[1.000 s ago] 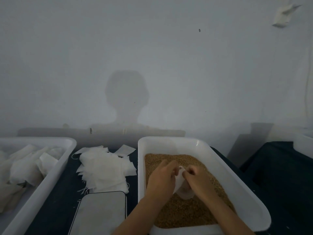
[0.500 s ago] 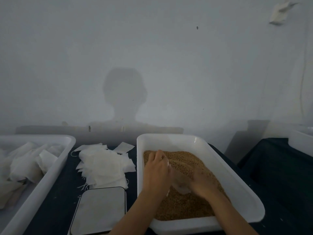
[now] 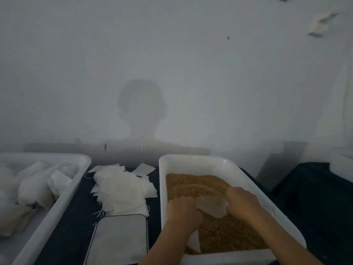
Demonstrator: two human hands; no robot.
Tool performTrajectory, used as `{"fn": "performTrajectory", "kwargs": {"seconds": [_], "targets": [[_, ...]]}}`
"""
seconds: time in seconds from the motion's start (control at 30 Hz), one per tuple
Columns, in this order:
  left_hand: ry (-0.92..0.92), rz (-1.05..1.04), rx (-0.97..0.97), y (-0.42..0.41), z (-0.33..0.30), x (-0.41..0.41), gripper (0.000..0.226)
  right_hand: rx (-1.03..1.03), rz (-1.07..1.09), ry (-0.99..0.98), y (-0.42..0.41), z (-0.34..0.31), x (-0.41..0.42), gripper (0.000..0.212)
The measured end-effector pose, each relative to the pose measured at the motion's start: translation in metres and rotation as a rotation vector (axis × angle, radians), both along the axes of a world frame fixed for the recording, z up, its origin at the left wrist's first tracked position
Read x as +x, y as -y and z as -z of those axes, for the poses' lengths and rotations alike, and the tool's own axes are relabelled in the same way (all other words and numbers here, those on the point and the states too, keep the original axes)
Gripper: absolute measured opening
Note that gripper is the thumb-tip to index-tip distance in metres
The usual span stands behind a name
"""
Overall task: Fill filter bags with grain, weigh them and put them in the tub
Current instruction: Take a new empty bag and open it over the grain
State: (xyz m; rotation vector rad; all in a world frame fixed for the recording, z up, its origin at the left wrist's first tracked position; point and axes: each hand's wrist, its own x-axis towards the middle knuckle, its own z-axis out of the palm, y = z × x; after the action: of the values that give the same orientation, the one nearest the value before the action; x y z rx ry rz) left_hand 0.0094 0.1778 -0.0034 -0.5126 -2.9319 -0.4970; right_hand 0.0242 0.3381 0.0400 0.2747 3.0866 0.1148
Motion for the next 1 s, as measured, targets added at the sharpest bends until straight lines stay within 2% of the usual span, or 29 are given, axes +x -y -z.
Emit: {"fn": "performTrajectory", "kwargs": {"seconds": [0.1, 0.23, 0.5, 0.63, 0.73, 0.83, 1.0], "targets": [[0.03, 0.027, -0.02, 0.0, 0.0, 0.0, 0.031, 0.081, -0.028, -0.014, 0.009, -0.008, -0.007, 0.034], [0.019, 0.054, -0.044, 0.0, -0.004, 0.002, 0.027, 0.039, -0.081, 0.016, 0.028, 0.0, -0.024, 0.029], [-0.004, 0.043, -0.045, -0.001, -0.002, 0.002, 0.027, -0.227, -0.09, -0.012, 0.04, 0.039, -0.045, 0.04], [-0.038, 0.009, 0.019, -0.002, -0.001, 0.0, 0.028, -0.383, -0.059, -0.073, 0.028, 0.038, -0.041, 0.018], [-0.093, -0.006, 0.153, -0.001, -0.001, -0.002, 0.021, -0.443, -0.032, -0.159, 0.009, 0.024, -0.032, 0.01], [-0.172, 0.033, 0.268, 0.0, -0.001, -0.006, 0.026, -0.448, -0.03, -0.188, -0.014, -0.001, -0.019, 0.014], [-0.151, 0.099, 0.222, 0.0, 0.0, -0.014, 0.024, -0.454, -0.097, -0.157, -0.047, -0.054, 0.012, 0.013]]}}
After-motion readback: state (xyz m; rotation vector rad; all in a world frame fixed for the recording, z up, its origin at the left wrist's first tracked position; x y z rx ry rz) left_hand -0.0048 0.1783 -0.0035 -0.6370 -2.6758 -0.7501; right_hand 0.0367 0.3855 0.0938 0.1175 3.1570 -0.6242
